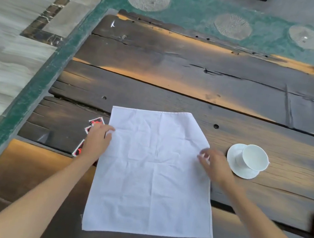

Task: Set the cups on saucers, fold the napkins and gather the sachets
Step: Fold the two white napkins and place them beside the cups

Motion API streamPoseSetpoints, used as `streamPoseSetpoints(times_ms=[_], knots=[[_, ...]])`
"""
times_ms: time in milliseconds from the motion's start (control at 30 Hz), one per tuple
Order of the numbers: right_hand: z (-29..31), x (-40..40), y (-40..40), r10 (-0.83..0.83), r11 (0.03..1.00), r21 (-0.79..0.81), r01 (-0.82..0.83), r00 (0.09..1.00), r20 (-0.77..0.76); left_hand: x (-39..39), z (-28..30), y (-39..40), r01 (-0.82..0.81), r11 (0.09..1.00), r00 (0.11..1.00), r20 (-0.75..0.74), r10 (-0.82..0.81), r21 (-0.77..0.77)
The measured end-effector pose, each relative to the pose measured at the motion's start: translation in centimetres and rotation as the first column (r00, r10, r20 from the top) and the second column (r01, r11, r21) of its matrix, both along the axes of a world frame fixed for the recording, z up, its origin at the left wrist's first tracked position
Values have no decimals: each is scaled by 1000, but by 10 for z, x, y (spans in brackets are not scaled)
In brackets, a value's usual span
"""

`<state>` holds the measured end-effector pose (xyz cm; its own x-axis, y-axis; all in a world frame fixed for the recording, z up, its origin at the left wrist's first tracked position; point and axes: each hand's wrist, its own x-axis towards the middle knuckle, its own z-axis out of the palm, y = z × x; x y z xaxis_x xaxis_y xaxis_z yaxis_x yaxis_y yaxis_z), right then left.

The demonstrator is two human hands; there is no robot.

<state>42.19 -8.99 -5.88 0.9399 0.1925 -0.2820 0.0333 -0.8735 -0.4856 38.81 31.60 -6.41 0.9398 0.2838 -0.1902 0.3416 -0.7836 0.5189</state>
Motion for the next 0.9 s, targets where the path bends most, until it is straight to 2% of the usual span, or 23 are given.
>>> streamPoseSetpoints(times_ms=[67, 133, 233, 300, 367, 433, 533, 667, 767, 900], knots=[[3, 54, 11, -36, 999, 19, 36, 999, 15, 40, -2, 6, 35, 999, 999, 33, -36, 16], [2, 102, 23, 6, 999, -33, -5, 1000, 6, 75, -11, 10, 122, 992, 992, 24, -123, 37], [-1, 153, 44, 23, 999, -44, -28, 993, -118, 110, -26, 12, 176, 979, 982, -92, -168, 98], [-9, 173, 53, 79, 991, -95, -99, 978, -193, 122, -34, 11, 166, 977, 984, -86, -155, 137], [-16, 180, 60, 213, 947, -193, -258, 950, -229, 128, -39, 10, 163, 975, 986, -45, -158, 151], [-19, 182, 64, 306, 910, -231, -345, 933, -190, 129, -40, 9, 136, 979, 990, -47, -131, 153], [-15, 180, 62, 346, 909, -201, -365, 930, -125, 126, -39, 8, 107, 969, 992, -91, -88, 224], [11, 179, 48, 324, 921, -186, -341, 939, -118, 120, -30, 4, 182, 943, 981, -124, -152, 280], [33, 184, 29, 287, 942, -160, -294, 956, -66, 121, -13, 6, 217, 955, 973, -118, -197, 202], [64, 189, 7, 264, 945, -189, -267, 964, -44, 128, 13, 4, 270, 957, 963, -26, -269, 111]])
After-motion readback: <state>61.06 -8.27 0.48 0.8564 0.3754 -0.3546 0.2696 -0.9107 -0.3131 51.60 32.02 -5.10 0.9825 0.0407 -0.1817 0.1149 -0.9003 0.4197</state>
